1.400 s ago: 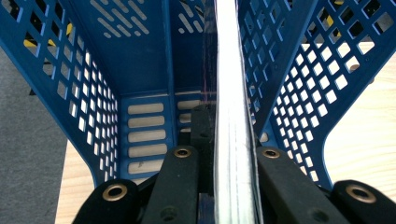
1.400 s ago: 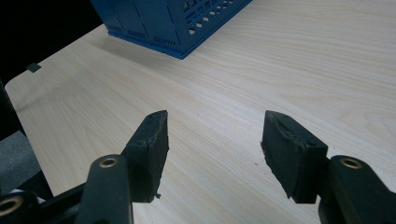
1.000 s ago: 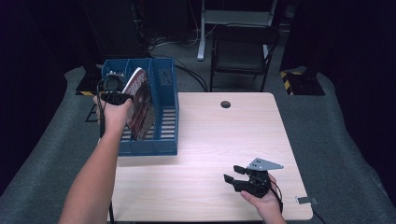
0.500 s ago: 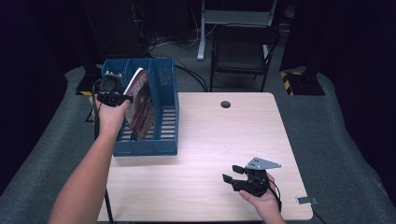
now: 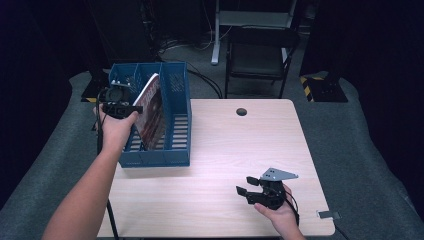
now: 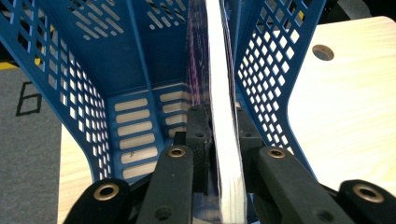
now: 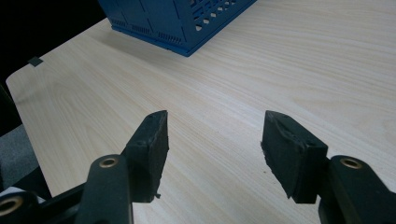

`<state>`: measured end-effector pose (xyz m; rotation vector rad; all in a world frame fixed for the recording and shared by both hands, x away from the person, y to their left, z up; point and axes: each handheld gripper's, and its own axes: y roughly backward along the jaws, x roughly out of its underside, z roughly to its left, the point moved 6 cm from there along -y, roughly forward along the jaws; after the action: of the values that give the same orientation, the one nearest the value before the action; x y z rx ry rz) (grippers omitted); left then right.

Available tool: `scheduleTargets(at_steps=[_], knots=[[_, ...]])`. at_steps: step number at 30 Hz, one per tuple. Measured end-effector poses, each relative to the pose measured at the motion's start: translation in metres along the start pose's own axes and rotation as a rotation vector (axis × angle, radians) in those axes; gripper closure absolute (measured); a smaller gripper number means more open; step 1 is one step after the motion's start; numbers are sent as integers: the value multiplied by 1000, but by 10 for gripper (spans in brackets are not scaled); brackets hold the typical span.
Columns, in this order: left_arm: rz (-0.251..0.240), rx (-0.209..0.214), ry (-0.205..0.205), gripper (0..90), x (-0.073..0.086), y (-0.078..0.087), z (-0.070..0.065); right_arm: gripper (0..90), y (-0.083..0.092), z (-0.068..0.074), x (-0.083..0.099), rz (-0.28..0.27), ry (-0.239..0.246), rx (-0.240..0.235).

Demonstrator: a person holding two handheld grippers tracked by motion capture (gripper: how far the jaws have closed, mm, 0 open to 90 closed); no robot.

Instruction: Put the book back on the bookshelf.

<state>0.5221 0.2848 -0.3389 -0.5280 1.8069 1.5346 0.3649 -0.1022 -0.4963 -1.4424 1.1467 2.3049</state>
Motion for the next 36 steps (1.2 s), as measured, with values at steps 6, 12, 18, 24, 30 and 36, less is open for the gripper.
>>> scheduleTargets(at_steps=[6,12,18,24,30,36], knots=[[-6,-4,0,820,1,1,0,412,0,0,0,1,2,0],[-10,-10,9,836,2,2,4,411,1,0,0,3,-3,0],[-17,-13,17,839,1,2,7,411,1,0,0,2,-1,1],[-14,-14,26,840,1,2,10,411,0,0,0,2,1,0],[-13,-21,33,841,0,2,16,411,0,0,0,3,2,0],[-10,-13,38,843,-6,5,18,412,0,0,0,2,-11,1]])
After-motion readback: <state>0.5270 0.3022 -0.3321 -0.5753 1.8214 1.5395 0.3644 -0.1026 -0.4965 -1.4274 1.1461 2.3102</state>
